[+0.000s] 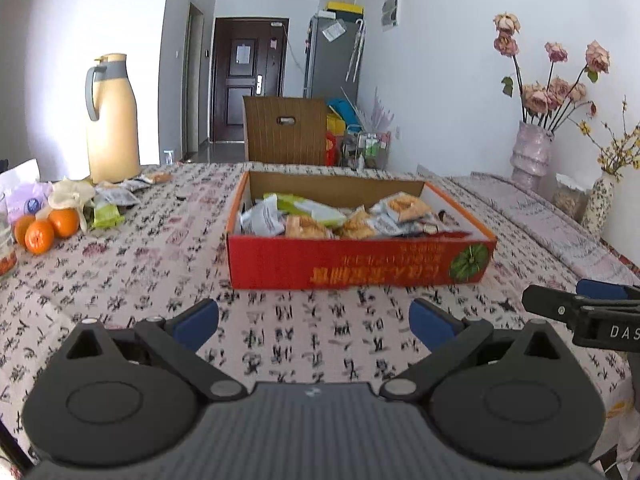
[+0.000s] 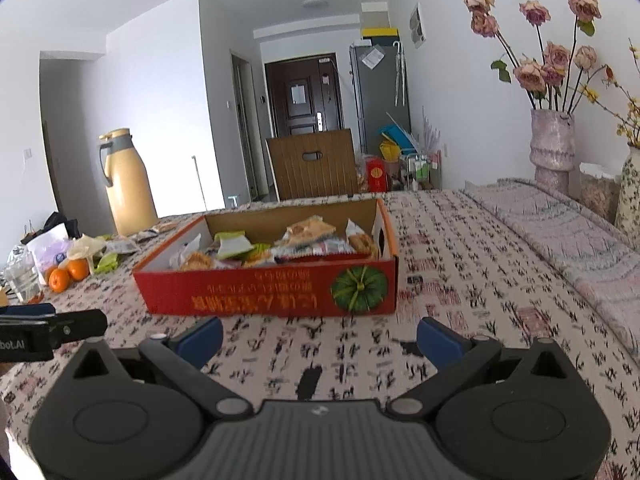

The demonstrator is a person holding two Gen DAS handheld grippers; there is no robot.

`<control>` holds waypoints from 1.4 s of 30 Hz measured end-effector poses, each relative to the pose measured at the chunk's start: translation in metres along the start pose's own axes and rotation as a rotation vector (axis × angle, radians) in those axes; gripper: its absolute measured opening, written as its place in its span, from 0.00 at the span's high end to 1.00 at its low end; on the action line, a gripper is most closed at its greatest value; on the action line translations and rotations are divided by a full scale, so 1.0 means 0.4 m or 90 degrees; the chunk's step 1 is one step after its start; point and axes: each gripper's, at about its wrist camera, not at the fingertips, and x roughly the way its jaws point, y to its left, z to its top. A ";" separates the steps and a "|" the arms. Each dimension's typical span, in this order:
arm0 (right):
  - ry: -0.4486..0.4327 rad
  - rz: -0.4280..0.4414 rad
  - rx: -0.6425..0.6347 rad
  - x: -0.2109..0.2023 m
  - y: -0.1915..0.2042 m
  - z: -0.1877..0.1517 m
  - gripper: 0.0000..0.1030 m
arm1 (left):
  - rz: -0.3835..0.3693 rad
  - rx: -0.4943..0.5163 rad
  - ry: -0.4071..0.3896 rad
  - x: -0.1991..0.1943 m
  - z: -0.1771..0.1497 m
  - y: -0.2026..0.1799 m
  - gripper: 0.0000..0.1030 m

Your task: Organize snacks

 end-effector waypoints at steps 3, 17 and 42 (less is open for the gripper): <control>0.012 -0.002 0.000 0.000 -0.002 -0.015 0.00 | -0.002 0.001 0.007 -0.001 -0.012 0.000 0.00; 0.043 -0.008 0.006 0.011 -0.016 -0.047 0.00 | -0.005 0.006 0.024 0.002 -0.034 -0.003 0.00; 0.047 -0.009 0.005 0.013 -0.014 -0.049 0.00 | -0.002 0.010 0.028 0.005 -0.040 -0.006 0.00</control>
